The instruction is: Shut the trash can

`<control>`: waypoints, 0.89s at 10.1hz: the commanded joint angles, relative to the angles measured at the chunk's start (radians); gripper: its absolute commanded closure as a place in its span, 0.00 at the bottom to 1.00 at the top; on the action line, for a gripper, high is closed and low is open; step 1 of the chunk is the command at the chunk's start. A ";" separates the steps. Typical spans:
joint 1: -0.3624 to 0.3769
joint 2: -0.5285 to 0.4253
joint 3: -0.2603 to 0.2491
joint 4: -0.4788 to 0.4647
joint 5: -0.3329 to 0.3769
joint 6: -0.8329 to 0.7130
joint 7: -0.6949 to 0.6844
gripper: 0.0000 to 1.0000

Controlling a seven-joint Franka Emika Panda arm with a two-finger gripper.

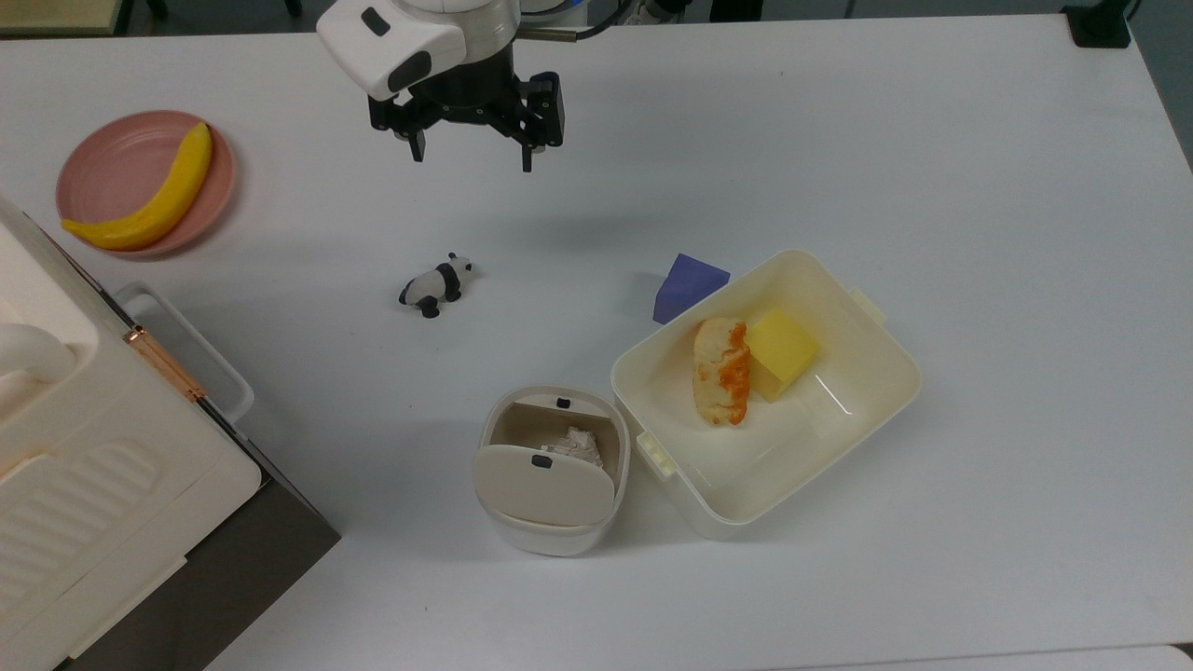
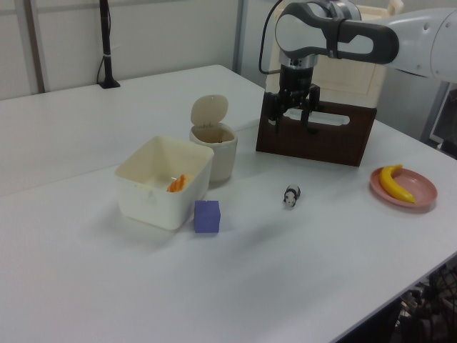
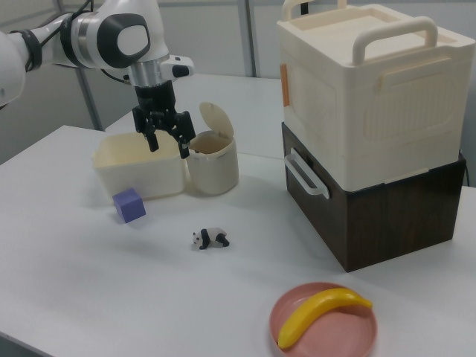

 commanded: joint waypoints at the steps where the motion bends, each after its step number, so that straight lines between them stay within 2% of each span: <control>1: 0.006 -0.016 -0.008 -0.013 -0.015 -0.017 0.022 0.00; 9: 0.005 -0.014 -0.008 -0.015 -0.011 -0.003 0.016 0.00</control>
